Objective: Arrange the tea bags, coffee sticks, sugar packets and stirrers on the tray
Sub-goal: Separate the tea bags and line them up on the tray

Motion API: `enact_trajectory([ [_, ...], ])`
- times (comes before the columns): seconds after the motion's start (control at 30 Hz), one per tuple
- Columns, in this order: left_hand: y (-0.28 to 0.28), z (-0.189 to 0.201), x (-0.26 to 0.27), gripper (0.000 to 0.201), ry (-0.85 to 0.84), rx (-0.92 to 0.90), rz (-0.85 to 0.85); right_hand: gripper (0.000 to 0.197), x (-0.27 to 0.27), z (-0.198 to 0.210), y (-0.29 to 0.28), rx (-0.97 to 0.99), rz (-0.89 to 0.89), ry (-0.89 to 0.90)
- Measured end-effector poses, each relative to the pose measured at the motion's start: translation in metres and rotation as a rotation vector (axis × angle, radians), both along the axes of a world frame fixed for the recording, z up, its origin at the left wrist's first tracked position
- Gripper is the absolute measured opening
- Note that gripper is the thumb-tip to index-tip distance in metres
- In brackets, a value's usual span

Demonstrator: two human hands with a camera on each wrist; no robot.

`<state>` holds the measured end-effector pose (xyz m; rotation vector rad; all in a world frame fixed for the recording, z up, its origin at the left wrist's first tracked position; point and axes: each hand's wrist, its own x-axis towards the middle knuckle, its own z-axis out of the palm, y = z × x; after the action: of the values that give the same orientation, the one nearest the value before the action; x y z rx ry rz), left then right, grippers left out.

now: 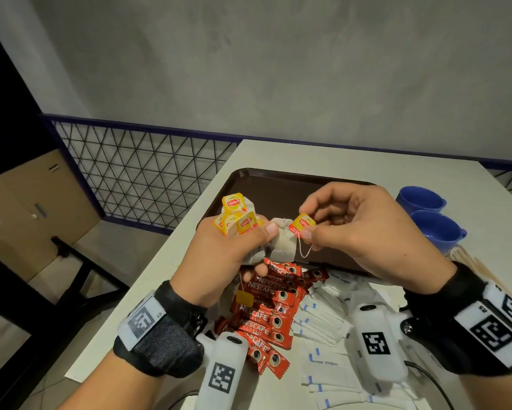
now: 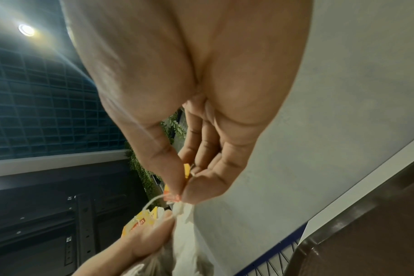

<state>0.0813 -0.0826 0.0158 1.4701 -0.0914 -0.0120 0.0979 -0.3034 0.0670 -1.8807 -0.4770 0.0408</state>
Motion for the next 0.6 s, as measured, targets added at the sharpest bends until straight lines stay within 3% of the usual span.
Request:
enact_trajectory([
  [0.23, 0.0007, -0.0014, 0.001, 0.012, 0.001, 0.002, 0.005, 0.01, -0.0001, 0.0017, -0.0021, 0.069, 0.01, -0.04],
  [0.6, -0.0026, 0.0015, -0.0041, 0.019, -0.035, 0.063, -0.098, 0.013, -0.0012, 0.0039, -0.0007, 0.002, -0.026, -0.064],
])
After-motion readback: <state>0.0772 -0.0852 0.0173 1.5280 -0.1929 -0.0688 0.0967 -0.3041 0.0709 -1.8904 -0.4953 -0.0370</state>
